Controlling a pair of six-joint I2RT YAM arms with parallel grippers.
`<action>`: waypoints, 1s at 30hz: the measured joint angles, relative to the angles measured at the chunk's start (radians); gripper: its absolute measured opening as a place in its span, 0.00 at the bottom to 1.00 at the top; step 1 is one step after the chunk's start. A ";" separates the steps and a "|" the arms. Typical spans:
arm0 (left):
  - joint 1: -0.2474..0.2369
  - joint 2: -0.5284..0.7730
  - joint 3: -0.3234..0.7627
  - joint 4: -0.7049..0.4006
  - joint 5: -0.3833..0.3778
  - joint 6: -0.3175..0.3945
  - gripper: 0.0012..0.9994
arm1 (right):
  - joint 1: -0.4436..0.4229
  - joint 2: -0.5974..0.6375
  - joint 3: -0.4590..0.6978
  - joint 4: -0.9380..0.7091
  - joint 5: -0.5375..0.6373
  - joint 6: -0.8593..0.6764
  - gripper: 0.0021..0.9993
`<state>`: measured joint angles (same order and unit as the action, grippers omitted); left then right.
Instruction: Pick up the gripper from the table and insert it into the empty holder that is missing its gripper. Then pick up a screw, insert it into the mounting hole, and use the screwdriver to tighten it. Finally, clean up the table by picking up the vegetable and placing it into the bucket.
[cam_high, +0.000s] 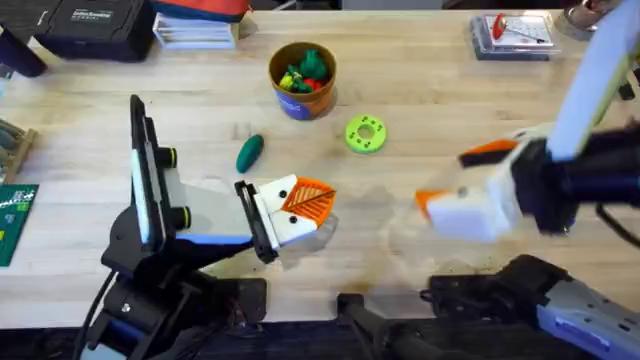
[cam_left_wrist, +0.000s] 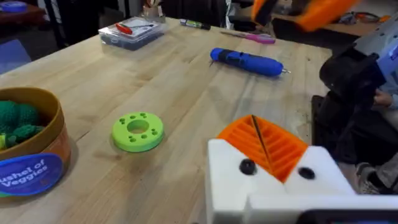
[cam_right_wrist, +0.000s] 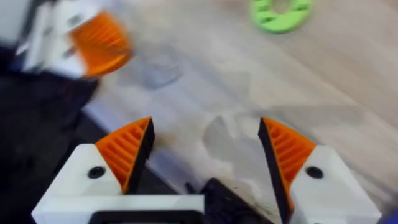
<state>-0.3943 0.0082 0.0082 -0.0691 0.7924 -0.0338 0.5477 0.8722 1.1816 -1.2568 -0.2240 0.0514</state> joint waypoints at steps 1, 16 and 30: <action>0.000 0.000 0.000 0.000 0.000 0.000 0.01 | -0.034 0.010 0.000 0.003 0.027 0.003 0.99; 0.000 0.000 0.000 0.000 0.000 0.000 0.01 | -0.730 0.365 -0.001 0.272 0.374 -0.155 0.99; 0.000 0.000 0.000 0.000 0.000 0.000 0.01 | -1.119 0.682 -0.001 0.251 0.304 -0.459 0.99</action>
<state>-0.3943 0.0082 0.0082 -0.0692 0.7921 -0.0341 -0.5714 1.5537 1.1805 -1.0054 0.0803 -0.4078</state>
